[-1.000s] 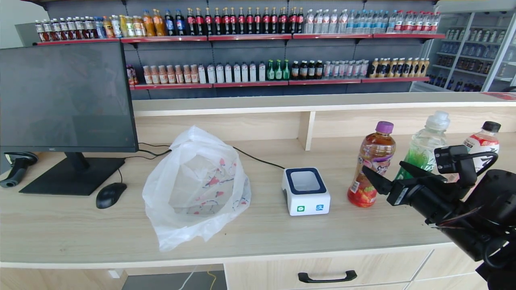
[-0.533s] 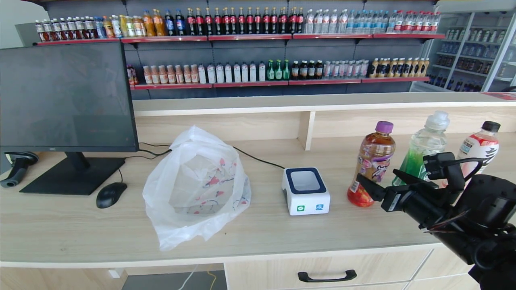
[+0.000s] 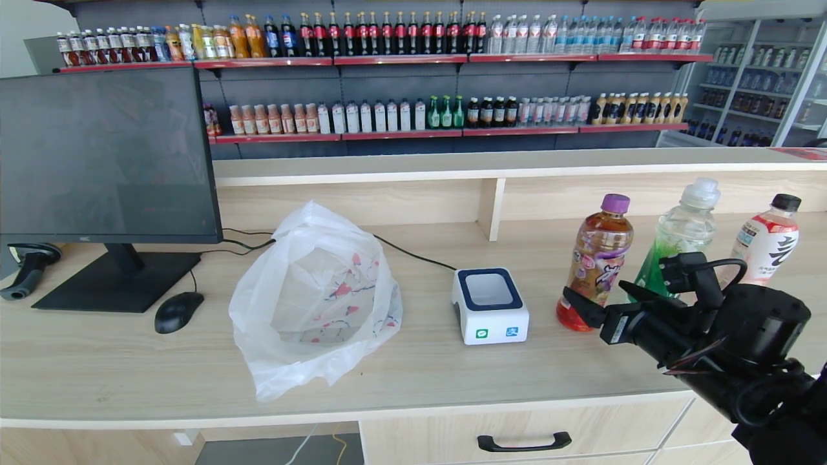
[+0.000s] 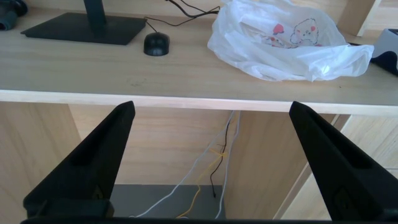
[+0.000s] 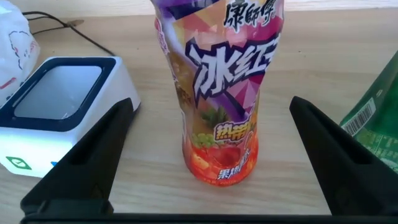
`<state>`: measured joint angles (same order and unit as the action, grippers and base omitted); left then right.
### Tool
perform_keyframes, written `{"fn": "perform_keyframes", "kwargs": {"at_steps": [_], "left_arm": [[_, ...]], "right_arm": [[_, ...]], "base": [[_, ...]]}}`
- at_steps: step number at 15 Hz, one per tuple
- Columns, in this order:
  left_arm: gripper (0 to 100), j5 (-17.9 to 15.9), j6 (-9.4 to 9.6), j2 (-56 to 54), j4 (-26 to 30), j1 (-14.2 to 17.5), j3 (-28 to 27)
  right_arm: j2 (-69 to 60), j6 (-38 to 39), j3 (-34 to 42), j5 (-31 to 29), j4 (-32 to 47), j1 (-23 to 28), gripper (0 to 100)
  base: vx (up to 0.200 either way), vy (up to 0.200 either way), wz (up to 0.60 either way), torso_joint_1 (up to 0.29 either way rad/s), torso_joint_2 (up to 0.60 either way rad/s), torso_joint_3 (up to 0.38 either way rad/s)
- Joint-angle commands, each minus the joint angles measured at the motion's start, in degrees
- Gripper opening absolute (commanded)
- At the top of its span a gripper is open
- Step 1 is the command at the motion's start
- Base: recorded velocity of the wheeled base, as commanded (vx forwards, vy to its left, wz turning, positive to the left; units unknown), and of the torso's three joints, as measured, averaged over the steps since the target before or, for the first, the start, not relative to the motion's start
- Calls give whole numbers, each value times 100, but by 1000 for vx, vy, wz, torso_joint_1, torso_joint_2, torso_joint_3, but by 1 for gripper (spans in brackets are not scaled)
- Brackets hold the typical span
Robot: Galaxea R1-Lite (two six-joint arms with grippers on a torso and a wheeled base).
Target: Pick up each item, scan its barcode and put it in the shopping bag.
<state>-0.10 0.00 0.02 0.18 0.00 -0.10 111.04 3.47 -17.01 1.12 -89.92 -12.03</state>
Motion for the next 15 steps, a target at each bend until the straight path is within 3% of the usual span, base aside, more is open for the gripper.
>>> {"fn": "perform_keyframes", "kwargs": {"at_steps": [1,15], "left_arm": [[100,1,0,-2,-1,0,1],[100,1,0,-2,-1,0,1]], "right_arm": [[216,57,-251,2,-8,-1,100],[611,110,-892,-42,-8,166,100]], "base": [[0,0,0,0,0,0],[0,0,0,0,0,0]]}}
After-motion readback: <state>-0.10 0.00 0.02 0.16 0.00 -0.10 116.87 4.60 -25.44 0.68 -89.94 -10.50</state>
